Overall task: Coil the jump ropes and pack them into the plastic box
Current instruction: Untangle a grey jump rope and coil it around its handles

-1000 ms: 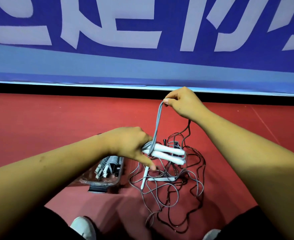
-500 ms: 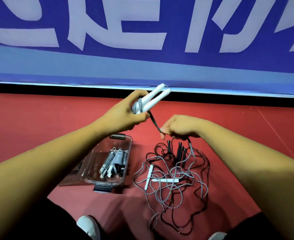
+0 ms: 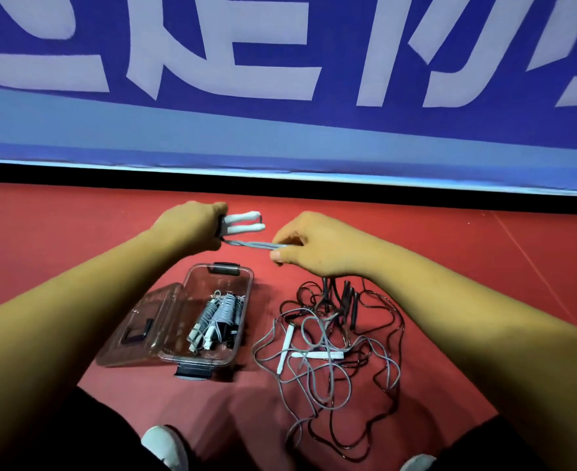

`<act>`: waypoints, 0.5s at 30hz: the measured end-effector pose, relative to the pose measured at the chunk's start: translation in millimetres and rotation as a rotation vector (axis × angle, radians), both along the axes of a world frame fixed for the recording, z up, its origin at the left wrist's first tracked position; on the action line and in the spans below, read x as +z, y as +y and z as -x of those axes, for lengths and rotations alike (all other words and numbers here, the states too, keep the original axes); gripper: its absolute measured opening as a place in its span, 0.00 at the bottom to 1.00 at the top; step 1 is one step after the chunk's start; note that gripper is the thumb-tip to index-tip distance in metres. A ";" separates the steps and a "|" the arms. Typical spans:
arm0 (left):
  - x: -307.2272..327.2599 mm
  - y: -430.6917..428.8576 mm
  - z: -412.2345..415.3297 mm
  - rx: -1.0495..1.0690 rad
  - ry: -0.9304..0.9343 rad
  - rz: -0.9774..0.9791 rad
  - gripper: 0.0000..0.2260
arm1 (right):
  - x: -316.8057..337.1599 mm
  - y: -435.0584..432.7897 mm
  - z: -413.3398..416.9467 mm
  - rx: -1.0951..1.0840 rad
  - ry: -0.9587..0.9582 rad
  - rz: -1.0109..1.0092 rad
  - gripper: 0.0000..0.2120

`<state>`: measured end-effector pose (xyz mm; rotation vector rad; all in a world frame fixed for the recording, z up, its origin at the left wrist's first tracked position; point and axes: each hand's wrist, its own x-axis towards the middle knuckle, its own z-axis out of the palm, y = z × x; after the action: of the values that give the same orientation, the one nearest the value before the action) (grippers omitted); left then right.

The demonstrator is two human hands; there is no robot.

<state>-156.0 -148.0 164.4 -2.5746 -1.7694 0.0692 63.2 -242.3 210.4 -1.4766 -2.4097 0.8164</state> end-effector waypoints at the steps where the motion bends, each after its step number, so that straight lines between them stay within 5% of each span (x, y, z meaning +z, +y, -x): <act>1: -4.2 -4.1 -5.4 -0.024 0.061 -0.004 0.13 | 4.9 -0.3 1.6 -0.032 0.038 -0.038 0.11; 5: -14.7 -20.6 -31.1 -0.195 0.141 0.121 0.13 | 14.6 8.9 -9.7 -0.189 0.147 -0.154 0.10; 10: -4.7 -42.6 -53.3 -0.302 0.002 0.314 0.23 | 11.4 23.6 -33.4 -0.333 0.175 -0.263 0.09; 15: 4.8 -58.3 -66.0 -0.422 -0.158 0.381 0.16 | 6.5 33.8 -49.3 -0.385 0.197 -0.280 0.08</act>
<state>-90.0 -206.3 169.2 -3.2540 -1.3125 0.2210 112.5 -208.5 216.9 -1.5875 -1.9180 0.4892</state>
